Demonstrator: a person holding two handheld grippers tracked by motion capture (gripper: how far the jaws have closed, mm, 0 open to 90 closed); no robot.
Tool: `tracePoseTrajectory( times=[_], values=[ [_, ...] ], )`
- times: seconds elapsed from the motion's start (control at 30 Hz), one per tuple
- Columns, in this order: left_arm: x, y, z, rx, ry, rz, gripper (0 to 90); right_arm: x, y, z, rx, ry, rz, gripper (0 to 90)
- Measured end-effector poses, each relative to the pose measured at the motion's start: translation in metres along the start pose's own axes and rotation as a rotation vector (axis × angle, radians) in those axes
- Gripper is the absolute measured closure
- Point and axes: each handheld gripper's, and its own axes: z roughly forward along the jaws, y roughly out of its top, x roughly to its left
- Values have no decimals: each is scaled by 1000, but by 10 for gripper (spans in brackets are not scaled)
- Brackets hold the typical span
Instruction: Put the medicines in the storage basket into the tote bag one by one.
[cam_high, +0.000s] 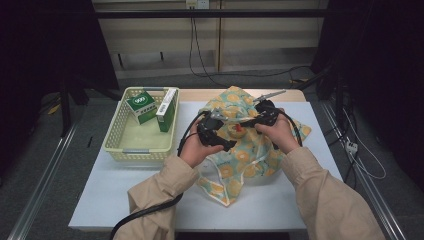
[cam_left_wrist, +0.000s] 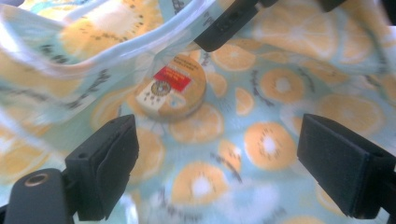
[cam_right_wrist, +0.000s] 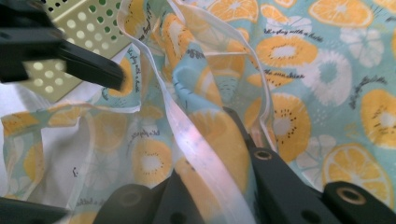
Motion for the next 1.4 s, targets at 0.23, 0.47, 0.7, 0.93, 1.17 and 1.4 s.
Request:
tracePoseTrajectory(
  times=[0.23,0.47,0.7,0.93,1.17,1.4],
  values=[
    [9,-7,-40,-38,6,-18,119,4,-1,1,2,1,-5,900],
    [39,-18,-72,-29,72,-53,110,7,-2,0,-1,6,-11,900],
    [68,-27,-95,-28,117,-75,108,6,-2,-4,-4,11,-8,900],
    [92,-31,-110,-52,145,-108,98,5,-2,-5,-3,13,-8,900],
    [116,-37,-119,-43,185,-129,92,4,-2,-6,-7,18,-4,900],
    [140,-49,-118,-37,228,-174,81,3,-2,-9,-6,22,-5,900]
  ],
)
